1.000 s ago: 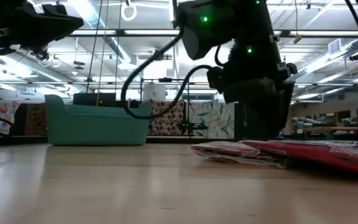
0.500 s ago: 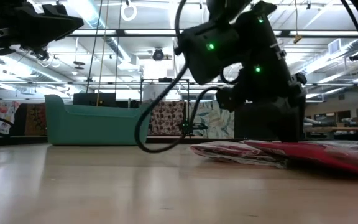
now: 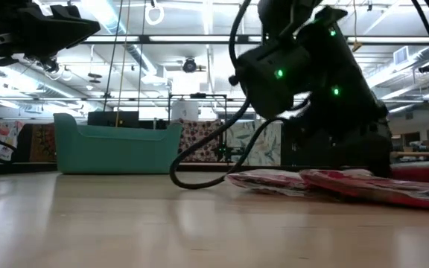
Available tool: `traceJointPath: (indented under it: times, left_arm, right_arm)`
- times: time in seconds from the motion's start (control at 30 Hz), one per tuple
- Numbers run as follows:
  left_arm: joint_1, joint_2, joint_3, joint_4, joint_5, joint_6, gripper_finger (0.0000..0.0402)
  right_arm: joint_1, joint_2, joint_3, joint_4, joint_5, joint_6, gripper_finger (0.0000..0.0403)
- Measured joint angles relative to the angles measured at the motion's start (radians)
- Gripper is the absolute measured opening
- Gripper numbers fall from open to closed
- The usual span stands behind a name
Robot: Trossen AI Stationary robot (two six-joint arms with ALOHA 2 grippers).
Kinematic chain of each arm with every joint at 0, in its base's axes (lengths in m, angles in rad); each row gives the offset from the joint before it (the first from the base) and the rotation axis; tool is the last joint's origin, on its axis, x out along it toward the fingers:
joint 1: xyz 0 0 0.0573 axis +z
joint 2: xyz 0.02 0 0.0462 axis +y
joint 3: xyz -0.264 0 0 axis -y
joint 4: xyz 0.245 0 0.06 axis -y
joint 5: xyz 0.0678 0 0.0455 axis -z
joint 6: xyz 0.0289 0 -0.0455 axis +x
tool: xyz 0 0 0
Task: Sort popcorn bags into baskets
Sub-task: Put the red popcorn bag into the green bin
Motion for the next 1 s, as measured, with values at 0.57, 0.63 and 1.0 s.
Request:
traceJointPath:
  times: [0.57,0.63,1.0]
  left_arm:
    - [0.0,0.0,0.0,-0.037,-0.049,-0.203,0.0098]
    - [-0.002,0.0,0.0,-0.047,-0.047,-0.271,0.0098]
    - [-0.002,0.0,0.0,-0.098,0.127,-0.573,0.0098]
  right_arm:
    - [-0.015,-0.014,0.411,-0.142,0.526,-0.323,0.0004]
    - [-0.027,-0.013,0.446,-0.145,0.588,-0.371,0.0004]
    - [-0.088,-0.014,0.531,0.131,0.751,-0.834,0.0005]
